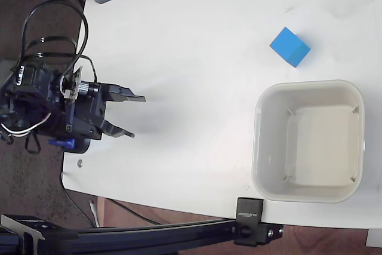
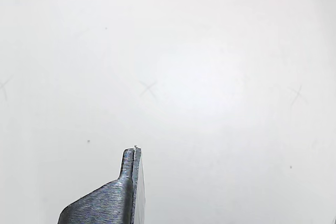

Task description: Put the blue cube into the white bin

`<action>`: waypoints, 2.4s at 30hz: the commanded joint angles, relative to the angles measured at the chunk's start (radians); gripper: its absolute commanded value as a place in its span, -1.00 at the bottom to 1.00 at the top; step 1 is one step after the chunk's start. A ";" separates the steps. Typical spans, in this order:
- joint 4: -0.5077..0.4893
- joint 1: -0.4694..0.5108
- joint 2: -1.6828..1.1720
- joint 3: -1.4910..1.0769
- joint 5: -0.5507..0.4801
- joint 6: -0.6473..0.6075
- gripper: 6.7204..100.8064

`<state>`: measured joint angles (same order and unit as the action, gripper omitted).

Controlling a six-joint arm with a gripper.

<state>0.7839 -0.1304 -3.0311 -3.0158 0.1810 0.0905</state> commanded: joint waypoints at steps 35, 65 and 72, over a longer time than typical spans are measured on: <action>-0.141 -0.201 0.871 0.802 0.390 0.265 0.99; 0.046 -0.367 2.051 2.006 0.601 0.796 0.98; 0.095 -0.353 2.125 2.123 0.572 0.839 0.98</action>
<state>0.8621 -0.4863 -0.8882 -0.9817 0.7593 0.9204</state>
